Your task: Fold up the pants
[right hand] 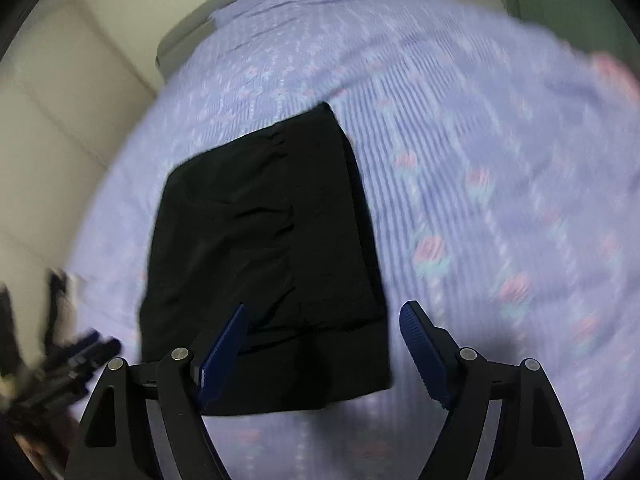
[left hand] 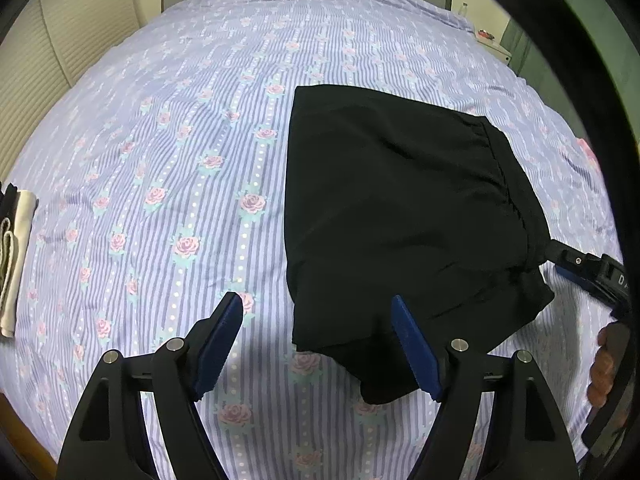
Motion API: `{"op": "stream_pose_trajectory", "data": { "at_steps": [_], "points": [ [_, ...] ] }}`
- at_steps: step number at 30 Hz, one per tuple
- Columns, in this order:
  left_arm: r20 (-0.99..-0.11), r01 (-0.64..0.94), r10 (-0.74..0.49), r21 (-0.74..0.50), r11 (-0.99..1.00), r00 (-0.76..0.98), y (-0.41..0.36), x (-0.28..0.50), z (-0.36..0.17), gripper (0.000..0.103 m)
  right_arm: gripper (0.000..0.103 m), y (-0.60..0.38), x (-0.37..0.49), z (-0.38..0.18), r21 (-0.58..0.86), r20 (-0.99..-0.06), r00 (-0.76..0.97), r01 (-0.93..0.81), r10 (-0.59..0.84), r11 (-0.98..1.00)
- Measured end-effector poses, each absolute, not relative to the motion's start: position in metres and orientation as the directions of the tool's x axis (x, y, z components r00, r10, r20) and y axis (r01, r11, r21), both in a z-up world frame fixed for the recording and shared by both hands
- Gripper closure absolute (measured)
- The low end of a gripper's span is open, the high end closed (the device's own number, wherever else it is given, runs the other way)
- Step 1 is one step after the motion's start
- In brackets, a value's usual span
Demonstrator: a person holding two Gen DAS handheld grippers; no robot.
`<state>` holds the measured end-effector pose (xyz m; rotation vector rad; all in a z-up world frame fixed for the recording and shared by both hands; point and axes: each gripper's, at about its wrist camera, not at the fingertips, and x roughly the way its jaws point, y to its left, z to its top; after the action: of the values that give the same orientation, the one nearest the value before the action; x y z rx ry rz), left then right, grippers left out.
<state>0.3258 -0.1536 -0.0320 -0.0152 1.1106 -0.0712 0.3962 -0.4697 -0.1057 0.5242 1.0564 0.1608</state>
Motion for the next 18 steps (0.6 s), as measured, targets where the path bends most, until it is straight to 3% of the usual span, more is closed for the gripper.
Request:
{"op": "stream_pose_trajectory", "data": {
  "at_steps": [2, 9, 16, 18],
  "points": [
    [-0.894, 0.055, -0.072, -0.053, 0.997, 0.443, -0.156, 0.325, -0.031, 0.027, 0.024, -0.480, 0.396, -0.119, 0.591, -0.738, 0.504, 0.162, 0.449, 0.790],
    [-0.883, 0.121, -0.099, -0.048, 0.991, 0.458, -0.174, 0.330, -0.024, 0.027, 0.023, -0.496, 0.401, -0.150, 0.698, -0.680, 0.479, 0.195, 0.555, 0.689],
    [-0.869, 0.192, -0.111, -0.019, 0.981, 0.482, -0.198, 0.338, -0.020, 0.027, 0.001, -0.511, 0.407, -0.173, 0.841, -0.525, 0.485, 0.173, 0.699, 0.512],
    [-0.868, 0.195, -0.123, -0.030, 0.980, 0.482, -0.202, 0.343, -0.022, 0.027, 0.000, -0.511, 0.415, -0.175, 0.870, -0.481, 0.486, 0.161, 0.730, 0.466]
  ]
}}
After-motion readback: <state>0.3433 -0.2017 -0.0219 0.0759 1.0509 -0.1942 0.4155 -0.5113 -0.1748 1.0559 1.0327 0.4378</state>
